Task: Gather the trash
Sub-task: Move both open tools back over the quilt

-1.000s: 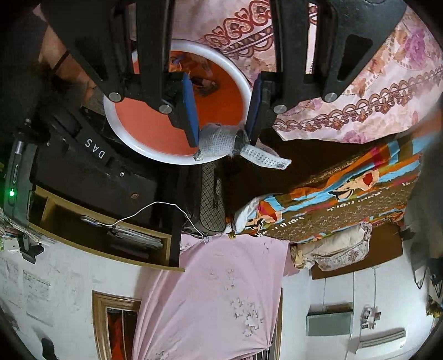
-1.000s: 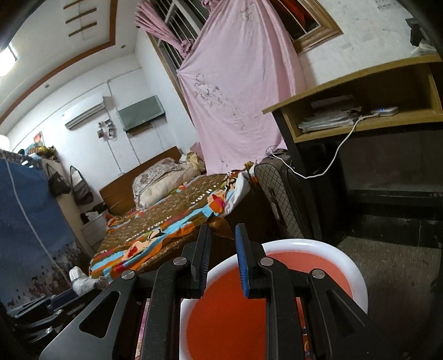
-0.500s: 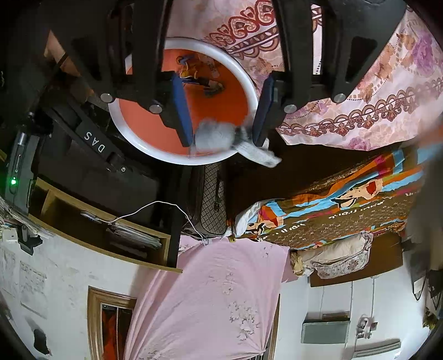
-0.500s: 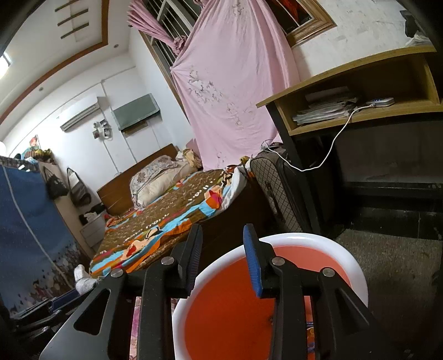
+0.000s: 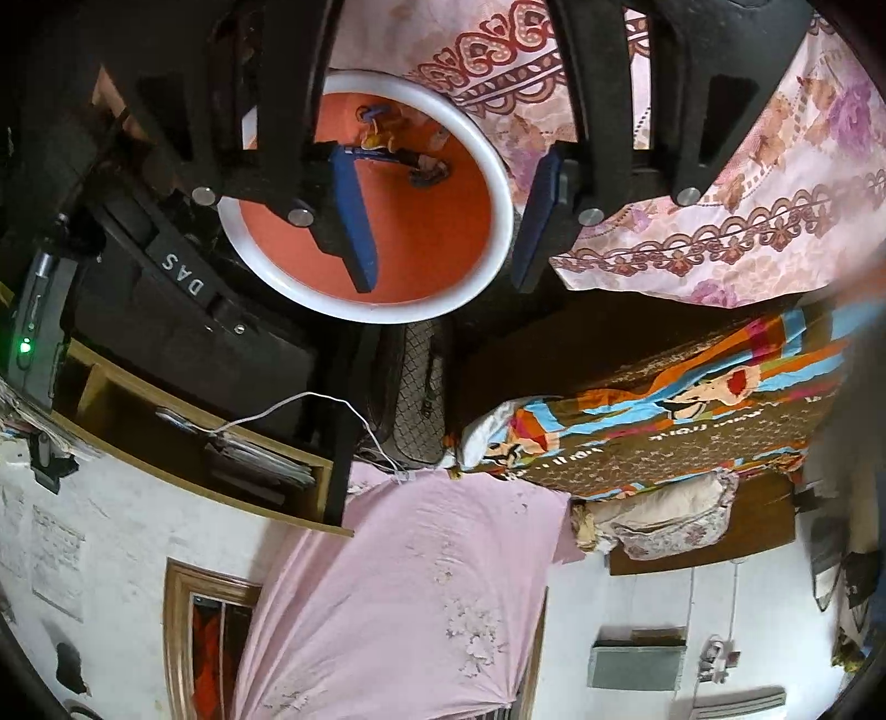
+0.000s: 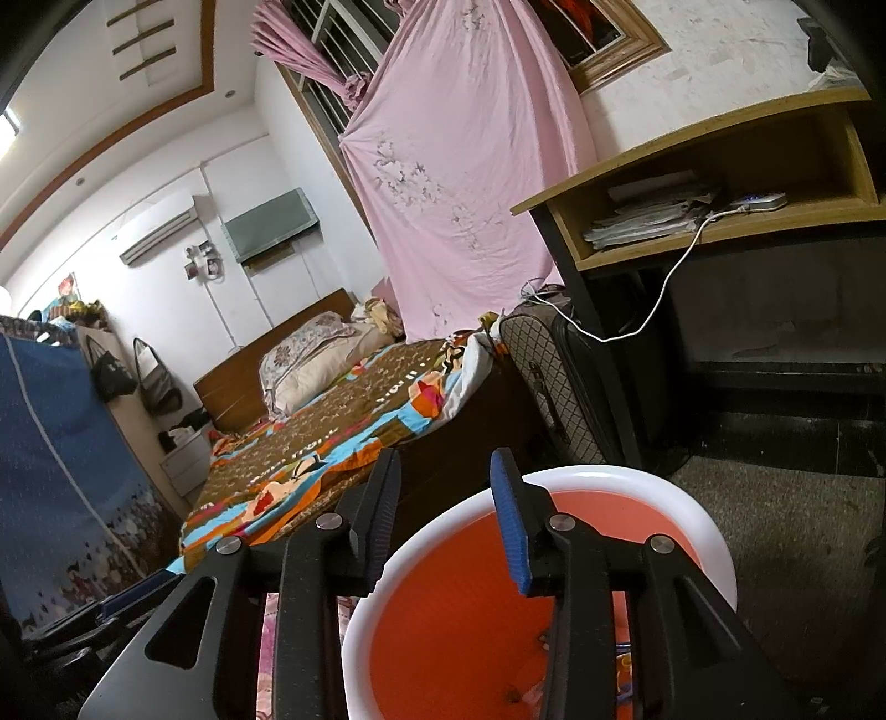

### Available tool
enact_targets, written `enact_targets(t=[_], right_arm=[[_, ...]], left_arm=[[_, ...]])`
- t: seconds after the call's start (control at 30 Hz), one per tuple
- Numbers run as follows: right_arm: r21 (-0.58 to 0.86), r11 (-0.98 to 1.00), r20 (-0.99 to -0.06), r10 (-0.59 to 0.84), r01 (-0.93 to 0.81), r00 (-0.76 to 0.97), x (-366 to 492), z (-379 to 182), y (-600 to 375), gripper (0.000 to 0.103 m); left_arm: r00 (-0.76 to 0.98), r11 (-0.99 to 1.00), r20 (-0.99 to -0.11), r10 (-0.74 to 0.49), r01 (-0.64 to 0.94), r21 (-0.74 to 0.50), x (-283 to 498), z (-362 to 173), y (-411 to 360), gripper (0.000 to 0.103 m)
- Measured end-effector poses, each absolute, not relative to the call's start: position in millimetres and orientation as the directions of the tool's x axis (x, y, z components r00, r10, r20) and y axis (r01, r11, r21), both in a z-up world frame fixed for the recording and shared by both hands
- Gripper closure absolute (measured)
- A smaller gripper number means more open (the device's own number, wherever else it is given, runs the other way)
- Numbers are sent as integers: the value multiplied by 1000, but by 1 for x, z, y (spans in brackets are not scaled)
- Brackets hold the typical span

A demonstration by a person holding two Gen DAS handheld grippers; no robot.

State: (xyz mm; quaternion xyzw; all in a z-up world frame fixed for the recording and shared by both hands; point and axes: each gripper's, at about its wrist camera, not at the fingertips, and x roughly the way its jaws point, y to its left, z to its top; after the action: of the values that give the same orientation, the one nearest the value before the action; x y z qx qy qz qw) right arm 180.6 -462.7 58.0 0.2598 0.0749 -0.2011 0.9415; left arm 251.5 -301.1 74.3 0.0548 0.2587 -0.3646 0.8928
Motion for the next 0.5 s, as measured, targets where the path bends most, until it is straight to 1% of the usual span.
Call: enact_targets(t=[0.2,0.37,0.5], right_arm=[[458,785,-245,-340,418,908,181,58,-462,68],[437,798,-243,-340,416,908,182,60,-456,65],[405,819,-241,-334,407,911,181,62,-445,59]], left_arm=[[623,751,-499,-603,655,-89,252,73,-296,64],[646,776,-493,-583,623,-103,252,73,-283,58],[667,801,-490,-561,587,-117,251,72,-266,54]])
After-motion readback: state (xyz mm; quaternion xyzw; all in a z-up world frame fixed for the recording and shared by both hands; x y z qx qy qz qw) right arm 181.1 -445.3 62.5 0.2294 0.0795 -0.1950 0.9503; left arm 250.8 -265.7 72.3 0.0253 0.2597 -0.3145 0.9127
